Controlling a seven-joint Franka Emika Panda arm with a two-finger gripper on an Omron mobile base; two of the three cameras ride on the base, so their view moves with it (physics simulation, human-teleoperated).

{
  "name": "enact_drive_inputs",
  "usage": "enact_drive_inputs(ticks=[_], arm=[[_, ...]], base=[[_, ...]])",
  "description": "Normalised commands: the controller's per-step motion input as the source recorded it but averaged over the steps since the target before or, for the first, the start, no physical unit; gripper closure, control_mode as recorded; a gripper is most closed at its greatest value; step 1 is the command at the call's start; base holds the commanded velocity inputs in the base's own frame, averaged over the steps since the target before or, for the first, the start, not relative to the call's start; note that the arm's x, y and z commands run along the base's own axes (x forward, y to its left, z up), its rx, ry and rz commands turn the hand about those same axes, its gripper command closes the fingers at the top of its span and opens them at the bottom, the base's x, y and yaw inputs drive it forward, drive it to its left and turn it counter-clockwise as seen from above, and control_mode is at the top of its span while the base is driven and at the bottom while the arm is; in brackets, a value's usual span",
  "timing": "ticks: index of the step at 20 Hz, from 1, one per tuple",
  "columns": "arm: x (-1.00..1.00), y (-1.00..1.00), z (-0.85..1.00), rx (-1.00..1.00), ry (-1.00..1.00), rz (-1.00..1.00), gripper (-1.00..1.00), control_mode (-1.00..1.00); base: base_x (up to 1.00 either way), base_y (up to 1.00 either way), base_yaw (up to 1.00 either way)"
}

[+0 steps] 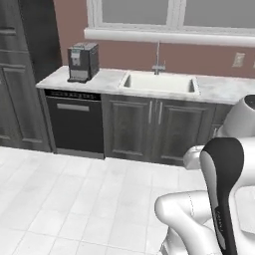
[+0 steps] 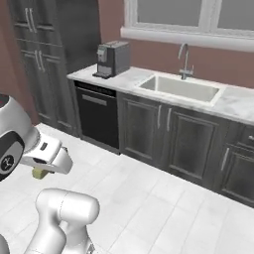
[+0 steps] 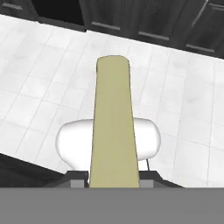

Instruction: Retrieve the butter from the fridge and place it on a plate on the dining table. Then retrieve the butter knife by the fridge and place it near the plate.

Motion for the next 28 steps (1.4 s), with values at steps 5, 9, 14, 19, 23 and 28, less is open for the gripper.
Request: enact_drive_inputs(ticks=[5, 9, 14, 19, 23, 28], arm=[[0.0, 0.0, 0.0, 0.0, 0.0, 0.0, 1.0, 1.0], [0.0, 0.0, 0.0, 0.0, 0.0, 0.0, 1.0, 1.0], [0.0, 0.0, 0.0, 0.0, 0.0, 0.0, 1.0, 1.0], [0.0, 0.0, 0.0, 0.0, 0.0, 0.0, 1.0, 1.0], [0.0, 0.0, 0.0, 0.0, 0.0, 0.0, 1.0, 1.0], [0.0, 0.0, 0.0, 0.0, 0.0, 0.0, 1.0, 1.0]], base=[[0.85, -0.51, 0.7], [0.78, -0.24, 0.82], [0.8, -0.21, 0.81], [0.81, -0.45, 0.71], [0.97, -0.65, 0.55], [1.0, -0.33, 0.51]])
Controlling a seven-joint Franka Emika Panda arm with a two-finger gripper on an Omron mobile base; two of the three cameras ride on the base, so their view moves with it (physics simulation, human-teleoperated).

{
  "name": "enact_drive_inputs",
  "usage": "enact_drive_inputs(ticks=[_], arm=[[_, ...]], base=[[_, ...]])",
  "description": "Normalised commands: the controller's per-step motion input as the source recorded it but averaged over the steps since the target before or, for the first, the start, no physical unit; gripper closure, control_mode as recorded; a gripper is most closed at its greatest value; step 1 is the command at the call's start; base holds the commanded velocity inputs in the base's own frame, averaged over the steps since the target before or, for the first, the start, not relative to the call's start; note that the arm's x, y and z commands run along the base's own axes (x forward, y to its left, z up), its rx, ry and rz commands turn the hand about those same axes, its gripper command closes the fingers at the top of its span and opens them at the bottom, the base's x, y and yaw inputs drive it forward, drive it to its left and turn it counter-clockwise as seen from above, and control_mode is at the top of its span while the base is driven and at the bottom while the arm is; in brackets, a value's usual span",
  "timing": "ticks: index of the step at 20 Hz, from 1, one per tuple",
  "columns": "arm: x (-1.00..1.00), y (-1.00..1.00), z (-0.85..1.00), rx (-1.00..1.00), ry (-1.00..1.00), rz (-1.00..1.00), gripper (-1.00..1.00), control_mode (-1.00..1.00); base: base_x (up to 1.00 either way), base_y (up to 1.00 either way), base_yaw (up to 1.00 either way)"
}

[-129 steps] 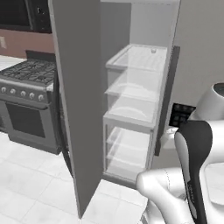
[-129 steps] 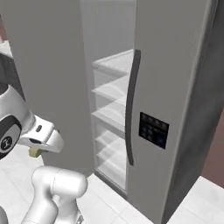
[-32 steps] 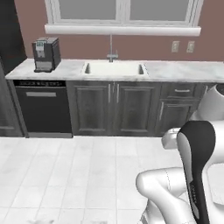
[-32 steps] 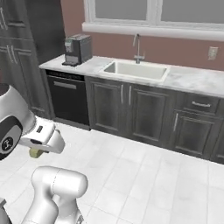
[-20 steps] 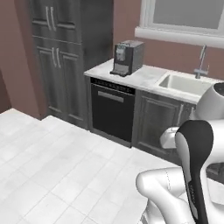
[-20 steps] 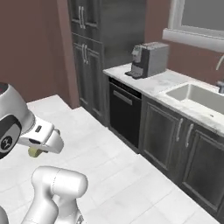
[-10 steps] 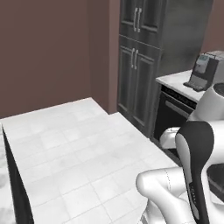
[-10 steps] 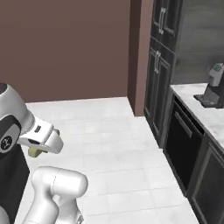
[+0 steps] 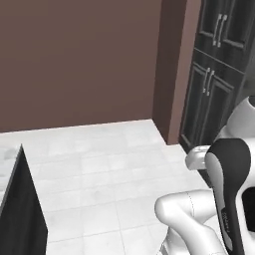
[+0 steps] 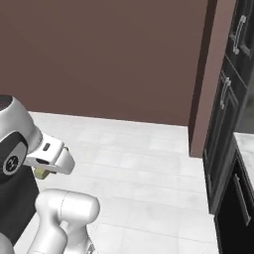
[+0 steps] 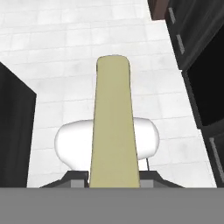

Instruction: Retrieve the butter from the fridge and place it on a plate on the dining table. Then retrieve the butter knife by the fridge and place it near the plate.

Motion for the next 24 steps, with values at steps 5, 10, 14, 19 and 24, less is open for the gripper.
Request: enact_drive_inputs(ticks=[5, 10, 14, 19, 24], arm=[[0.0, 0.0, 0.0, 0.0, 0.0, 0.0, 1.0, 1.0], [0.0, 0.0, 0.0, 0.0, 0.0, 0.0, 1.0, 1.0], [0.0, 0.0, 0.0, 0.0, 0.0, 0.0, 1.0, 1.0], [0.0, 0.0, 0.0, 0.0, 0.0, 0.0, 1.0, 1.0], [0.0, 0.0, 0.0, 0.0, 0.0, 0.0, 1.0, 1.0]], base=[[1.0, 0.21, 0.29], [1.0, 0.18, 0.42], [1.0, 0.02, 0.54], [0.97, -0.04, 0.66], [0.64, -0.43, 0.54]])
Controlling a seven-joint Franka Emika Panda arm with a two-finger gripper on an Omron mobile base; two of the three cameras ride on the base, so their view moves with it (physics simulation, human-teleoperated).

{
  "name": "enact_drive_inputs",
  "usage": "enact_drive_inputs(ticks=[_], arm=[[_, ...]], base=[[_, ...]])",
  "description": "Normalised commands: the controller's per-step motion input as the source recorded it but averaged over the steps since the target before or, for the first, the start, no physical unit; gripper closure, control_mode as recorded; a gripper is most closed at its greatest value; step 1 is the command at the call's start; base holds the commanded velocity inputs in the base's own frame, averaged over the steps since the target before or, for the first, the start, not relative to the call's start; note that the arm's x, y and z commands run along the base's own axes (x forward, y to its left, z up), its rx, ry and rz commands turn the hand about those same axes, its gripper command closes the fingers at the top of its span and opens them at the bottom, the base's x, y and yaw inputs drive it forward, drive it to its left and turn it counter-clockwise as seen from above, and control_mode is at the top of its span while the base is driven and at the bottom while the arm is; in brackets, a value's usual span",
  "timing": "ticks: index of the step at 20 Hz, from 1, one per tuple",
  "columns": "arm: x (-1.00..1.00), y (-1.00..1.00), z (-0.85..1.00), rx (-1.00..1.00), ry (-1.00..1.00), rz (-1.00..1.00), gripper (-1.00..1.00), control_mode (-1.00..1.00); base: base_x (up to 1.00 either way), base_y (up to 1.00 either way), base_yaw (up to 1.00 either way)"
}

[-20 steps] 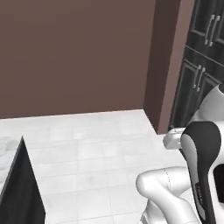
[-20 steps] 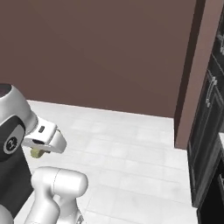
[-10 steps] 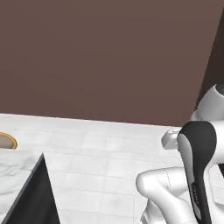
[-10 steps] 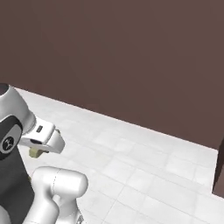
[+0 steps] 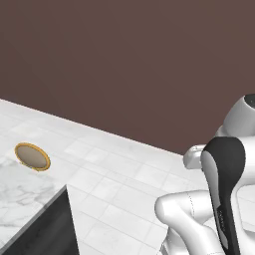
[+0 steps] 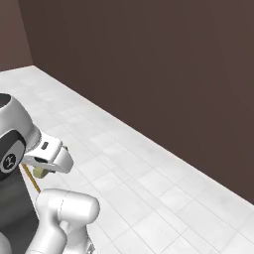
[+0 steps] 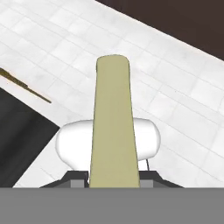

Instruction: Retrieve the butter from the fridge and place it on a plate on the dining table. Then retrieve the butter knife by the fridge and place it near the plate.

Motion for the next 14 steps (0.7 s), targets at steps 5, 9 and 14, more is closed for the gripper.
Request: enact_drive_inputs(ticks=[5, 9, 14], arm=[[0.0, 0.0, 0.0, 0.0, 0.0, 0.0, 1.0, 1.0], [0.0, 0.0, 0.0, 0.0, 0.0, 0.0, 1.0, 1.0], [0.0, 0.0, 0.0, 0.0, 0.0, 0.0, 1.0, 1.0]], base=[[0.75, -0.64, 0.32], [1.0, -0.53, 0.19], [1.0, 0.01, 0.04]])
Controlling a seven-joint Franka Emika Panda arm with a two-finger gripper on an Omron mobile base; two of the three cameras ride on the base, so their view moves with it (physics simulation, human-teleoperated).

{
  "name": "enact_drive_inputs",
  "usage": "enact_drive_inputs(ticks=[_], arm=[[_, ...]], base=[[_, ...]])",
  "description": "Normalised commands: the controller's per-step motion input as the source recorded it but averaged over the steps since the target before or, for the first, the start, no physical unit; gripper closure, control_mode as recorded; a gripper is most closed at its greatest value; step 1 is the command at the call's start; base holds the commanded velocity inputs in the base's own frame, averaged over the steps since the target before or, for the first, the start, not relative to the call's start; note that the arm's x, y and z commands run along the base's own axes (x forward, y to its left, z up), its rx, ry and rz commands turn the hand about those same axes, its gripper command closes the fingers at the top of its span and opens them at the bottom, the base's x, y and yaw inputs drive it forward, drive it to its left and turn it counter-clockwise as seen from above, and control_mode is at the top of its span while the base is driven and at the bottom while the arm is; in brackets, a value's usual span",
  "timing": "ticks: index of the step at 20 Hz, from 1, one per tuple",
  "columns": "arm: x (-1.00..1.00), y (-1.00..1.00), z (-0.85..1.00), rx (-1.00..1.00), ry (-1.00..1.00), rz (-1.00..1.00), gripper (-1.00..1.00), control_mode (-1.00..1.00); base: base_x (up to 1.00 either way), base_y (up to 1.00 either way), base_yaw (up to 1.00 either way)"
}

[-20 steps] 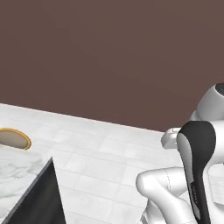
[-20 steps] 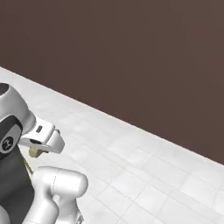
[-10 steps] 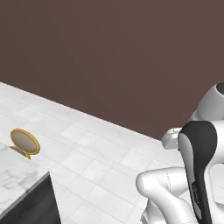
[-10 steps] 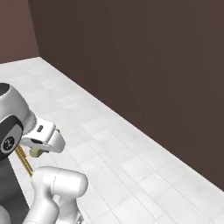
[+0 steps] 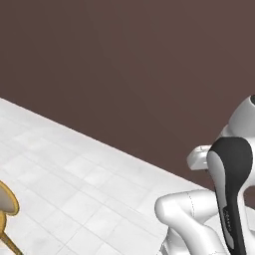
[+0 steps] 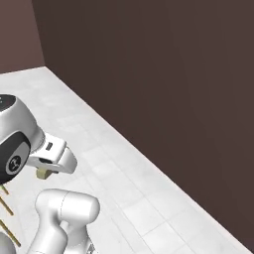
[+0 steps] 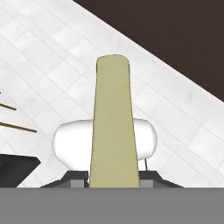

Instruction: Retrieve the butter from the fridge and place it on a plate on the dining table. Then retrieve the butter knife by the fridge and place it near the plate.

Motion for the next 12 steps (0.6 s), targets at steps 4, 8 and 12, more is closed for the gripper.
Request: enact_drive_inputs(ticks=[4, 8, 12], arm=[[0.0, 0.0, 0.0, 0.0, 0.0, 0.0, 1.0, 1.0], [0.0, 0.0, 0.0, 0.0, 0.0, 0.0, 1.0, 1.0], [0.0, 0.0, 0.0, 0.0, 0.0, 0.0, 1.0, 1.0]], base=[[1.0, 0.31, 0.0], [1.0, 0.41, 0.0], [1.0, 0.3, 0.04]])
